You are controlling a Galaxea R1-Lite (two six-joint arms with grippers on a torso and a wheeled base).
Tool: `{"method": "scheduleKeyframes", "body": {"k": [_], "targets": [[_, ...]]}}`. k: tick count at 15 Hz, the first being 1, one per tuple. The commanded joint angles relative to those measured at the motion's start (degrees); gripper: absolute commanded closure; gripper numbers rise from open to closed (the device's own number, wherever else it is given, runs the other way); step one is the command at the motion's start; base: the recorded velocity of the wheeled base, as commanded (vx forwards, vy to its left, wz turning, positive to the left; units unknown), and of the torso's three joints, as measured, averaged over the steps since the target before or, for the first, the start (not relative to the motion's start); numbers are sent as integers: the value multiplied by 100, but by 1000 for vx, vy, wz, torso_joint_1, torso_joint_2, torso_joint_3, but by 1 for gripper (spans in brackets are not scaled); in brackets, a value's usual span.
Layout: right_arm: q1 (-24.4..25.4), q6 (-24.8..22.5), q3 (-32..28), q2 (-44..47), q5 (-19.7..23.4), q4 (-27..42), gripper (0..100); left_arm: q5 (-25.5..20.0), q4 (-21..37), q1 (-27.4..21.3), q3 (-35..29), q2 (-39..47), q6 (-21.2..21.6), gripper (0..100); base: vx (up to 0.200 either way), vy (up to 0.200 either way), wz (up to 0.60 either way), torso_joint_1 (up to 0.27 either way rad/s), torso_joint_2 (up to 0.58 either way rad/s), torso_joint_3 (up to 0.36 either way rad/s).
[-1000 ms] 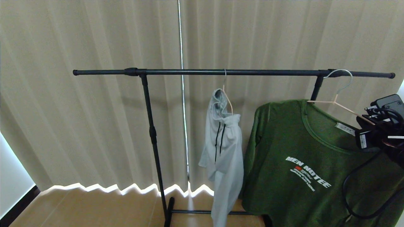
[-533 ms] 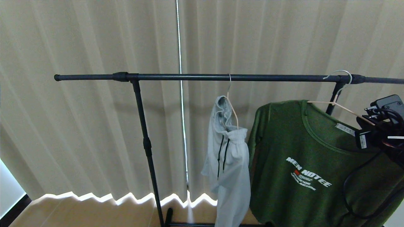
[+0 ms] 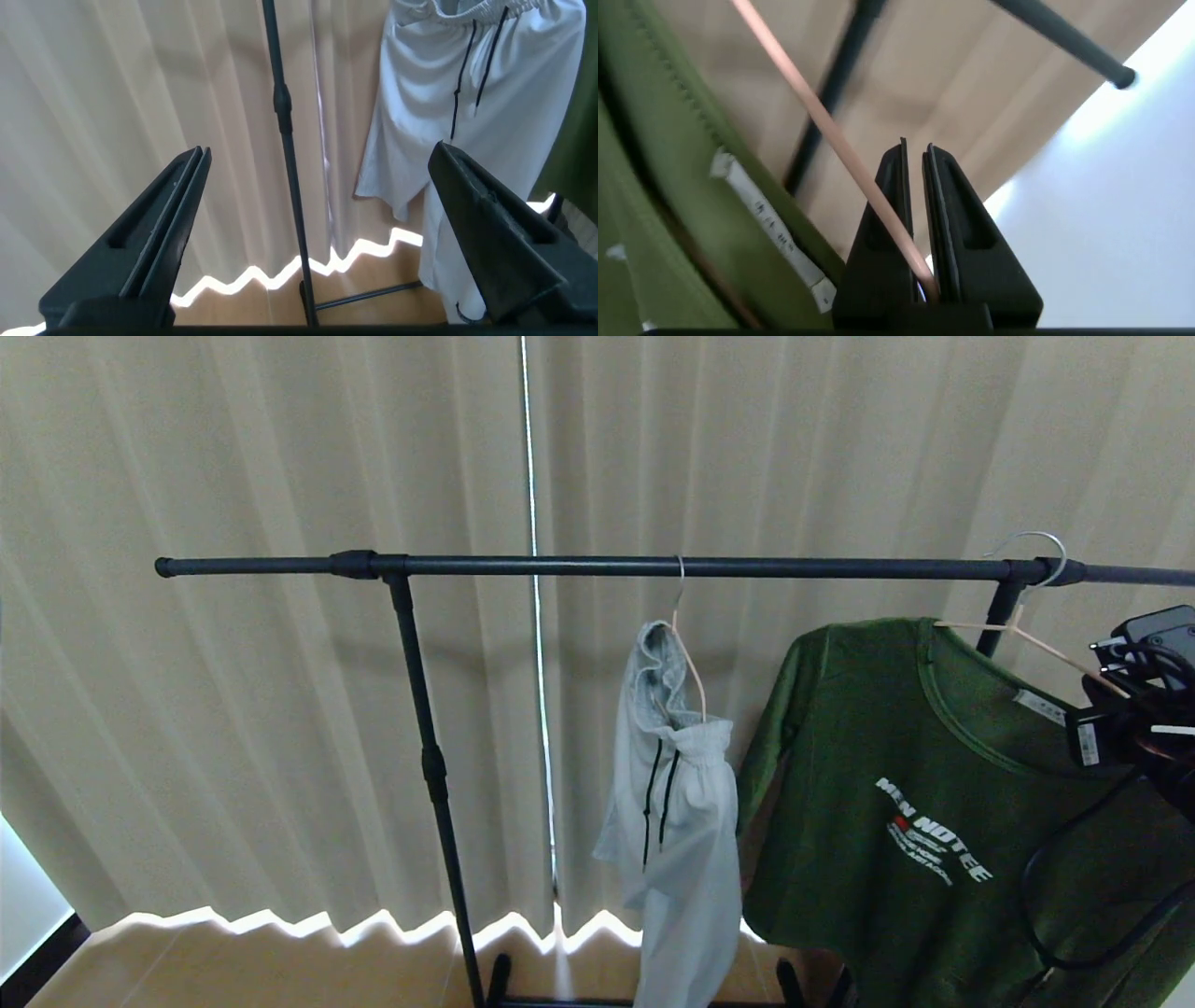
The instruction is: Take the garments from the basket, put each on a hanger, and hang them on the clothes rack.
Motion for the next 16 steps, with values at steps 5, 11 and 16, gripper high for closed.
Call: {"method": "scheduleKeyframes", "body": {"k": [5, 11, 16], "targets": [[130, -708, -1234, 1154, -746, 59, 100, -2, -2, 13, 0, 5, -3, 0, 0, 0, 0, 11, 0, 0], [789, -998, -1550, 1506, -1115, 59, 100, -2, -2, 13, 0, 5, -12, 0, 0, 0, 0, 0, 0, 0], [1203, -1147, -1656, 1708, -1133, 59, 100, -2, -2, 13, 0, 5, -12, 0, 0, 0, 0, 0, 0, 0]]}}
